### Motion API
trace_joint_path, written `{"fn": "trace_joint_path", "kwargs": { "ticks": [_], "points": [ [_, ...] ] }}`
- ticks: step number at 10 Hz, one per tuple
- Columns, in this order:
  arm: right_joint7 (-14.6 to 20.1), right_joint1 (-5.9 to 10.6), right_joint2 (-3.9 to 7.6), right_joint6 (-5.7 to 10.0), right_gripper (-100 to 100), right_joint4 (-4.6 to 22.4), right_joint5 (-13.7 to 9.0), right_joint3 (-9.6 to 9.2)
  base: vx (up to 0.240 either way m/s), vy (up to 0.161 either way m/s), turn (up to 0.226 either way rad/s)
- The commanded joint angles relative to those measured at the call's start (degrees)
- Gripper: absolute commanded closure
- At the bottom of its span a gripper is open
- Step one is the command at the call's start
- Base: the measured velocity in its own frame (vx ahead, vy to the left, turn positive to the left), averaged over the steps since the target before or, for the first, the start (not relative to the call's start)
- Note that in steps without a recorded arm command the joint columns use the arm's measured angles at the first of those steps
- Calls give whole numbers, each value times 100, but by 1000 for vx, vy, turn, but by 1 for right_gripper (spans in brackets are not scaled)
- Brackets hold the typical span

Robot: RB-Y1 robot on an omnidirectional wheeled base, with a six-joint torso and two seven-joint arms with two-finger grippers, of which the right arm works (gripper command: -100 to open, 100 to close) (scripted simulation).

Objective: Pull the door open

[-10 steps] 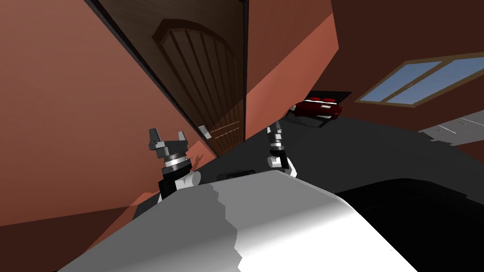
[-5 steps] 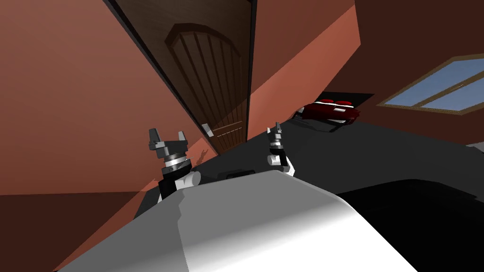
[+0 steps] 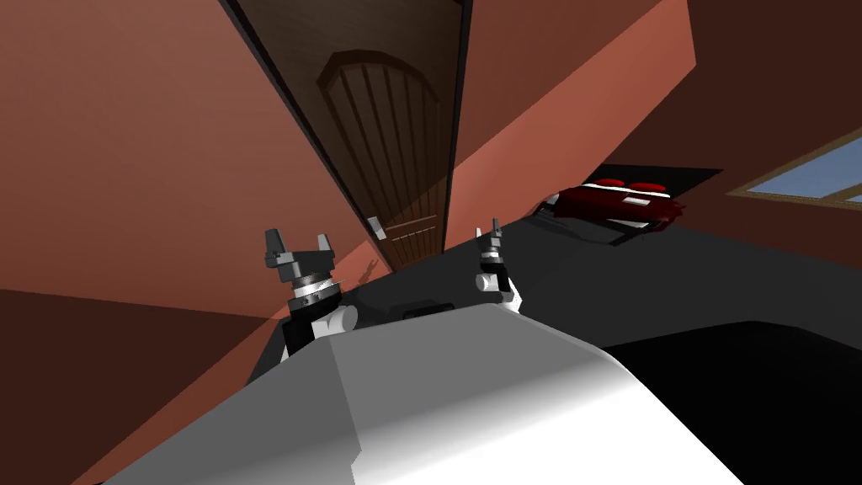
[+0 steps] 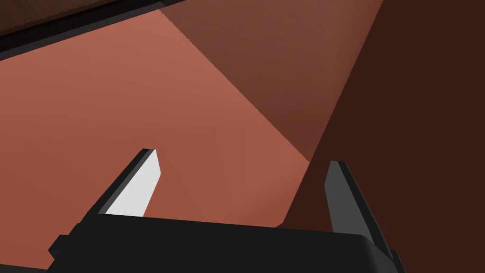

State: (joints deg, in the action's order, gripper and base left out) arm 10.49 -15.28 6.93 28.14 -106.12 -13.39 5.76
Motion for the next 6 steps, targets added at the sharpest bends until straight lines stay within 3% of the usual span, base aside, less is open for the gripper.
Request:
{"fn": "trace_joint_path", "kwargs": {
  "ticks": [1, 6],
  "points": [
    [94, 92, 22, 42, -100, 177, -119, 44, -24, -40, 154],
    [364, 398, 55, 98, -100, 679, -509, 191, -37, -14, 175]
  ]
}}
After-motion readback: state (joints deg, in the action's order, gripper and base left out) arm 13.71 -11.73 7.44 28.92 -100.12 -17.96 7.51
